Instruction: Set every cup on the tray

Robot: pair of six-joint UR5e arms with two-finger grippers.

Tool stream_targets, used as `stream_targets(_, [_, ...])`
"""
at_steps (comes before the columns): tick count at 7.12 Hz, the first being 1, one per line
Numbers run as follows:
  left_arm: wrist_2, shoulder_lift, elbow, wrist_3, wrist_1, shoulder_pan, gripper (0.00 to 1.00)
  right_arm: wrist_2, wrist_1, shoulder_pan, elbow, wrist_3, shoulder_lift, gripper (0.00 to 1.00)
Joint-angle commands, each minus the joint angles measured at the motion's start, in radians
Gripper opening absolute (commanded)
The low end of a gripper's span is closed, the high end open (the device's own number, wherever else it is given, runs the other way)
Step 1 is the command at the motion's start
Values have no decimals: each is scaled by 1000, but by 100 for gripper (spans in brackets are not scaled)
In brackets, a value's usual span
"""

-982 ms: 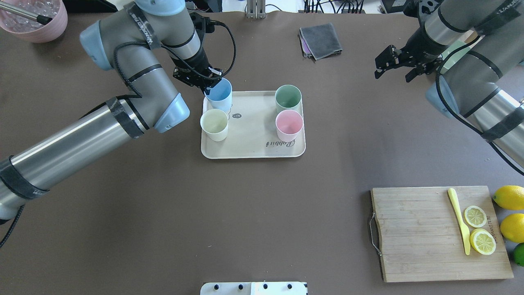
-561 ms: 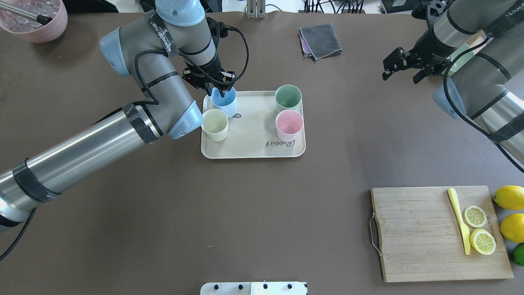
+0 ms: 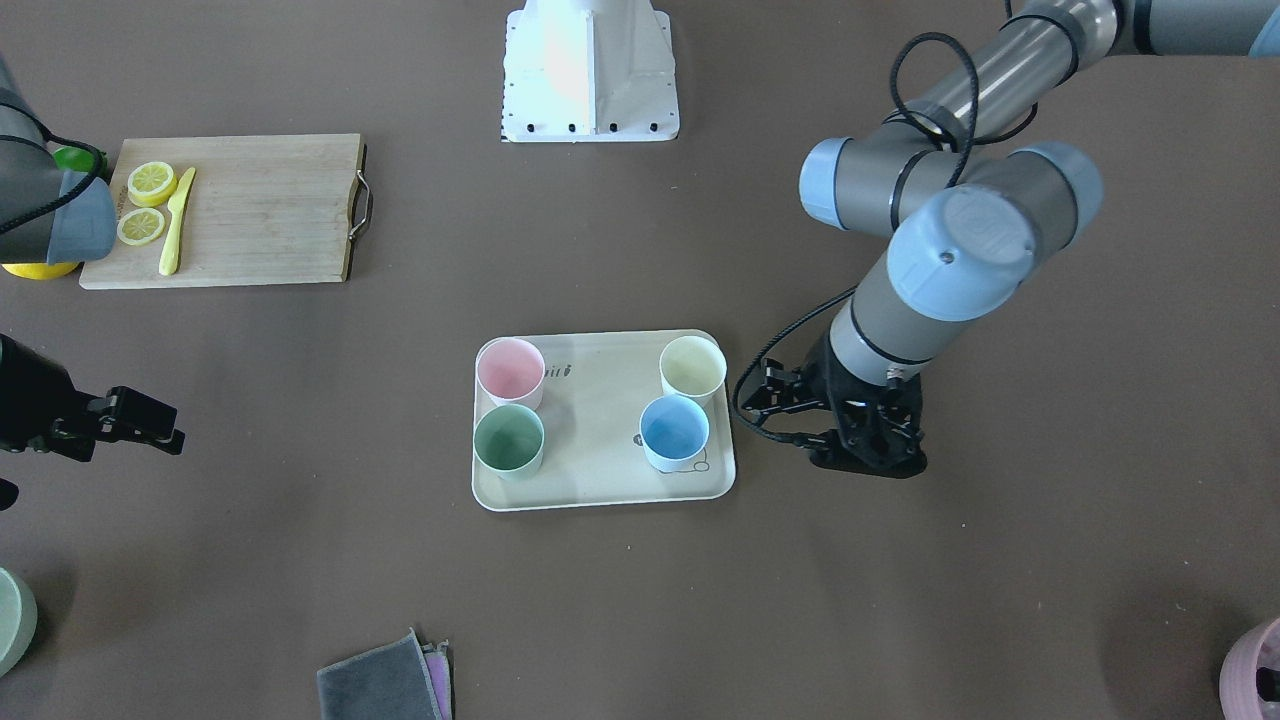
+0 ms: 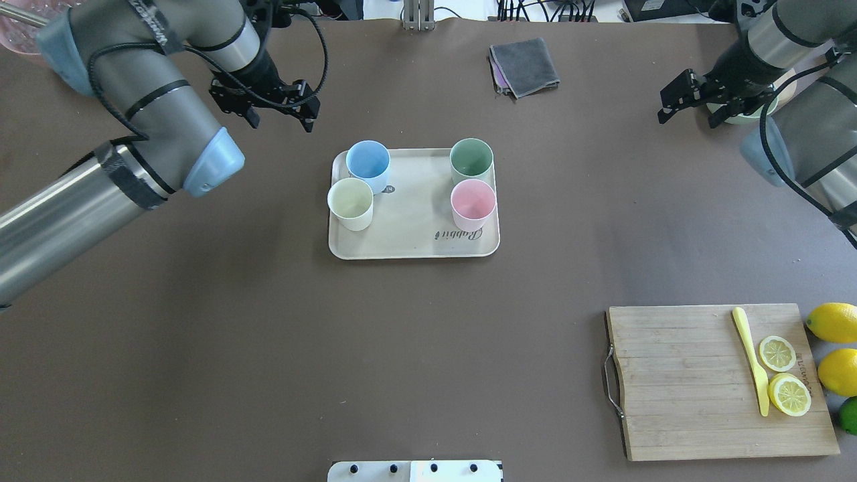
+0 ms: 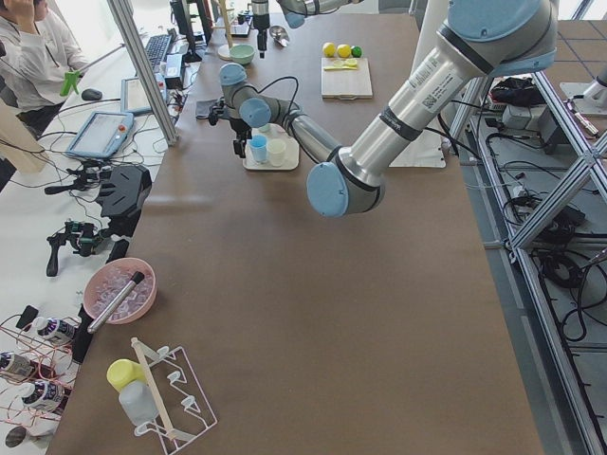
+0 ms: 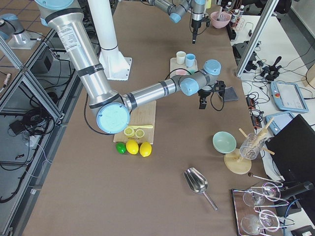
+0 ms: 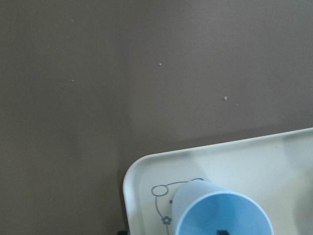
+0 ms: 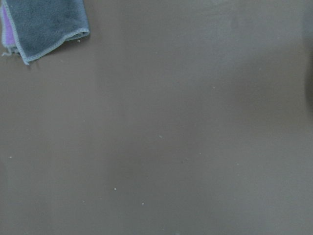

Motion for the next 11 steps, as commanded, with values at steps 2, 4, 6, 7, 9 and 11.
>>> stream_targets(2, [-15,285,-229,423,108,-202,98,5,-7,138,16,-260,-130,100])
stream_targets(4, [-17,416,-246,642,109,-310,98,5,-103,220,3,-482,-161,100])
stream_targets(6, [-96,502,-272,702,105,-391,98,-3,-121,266,3,-601,-216,100])
stream_targets(7, [-93,544,-296,697,103,-408,98,0,-113,274,14,-601,-239,100])
stream_targets(9, [-102,561,-304,694,89,-411,98,-9,-112,274,13,-601,-238,100])
stream_targets(11, [-90,572,-330,694,89,-413,98,-11,-112,272,14,-601,-233,100])
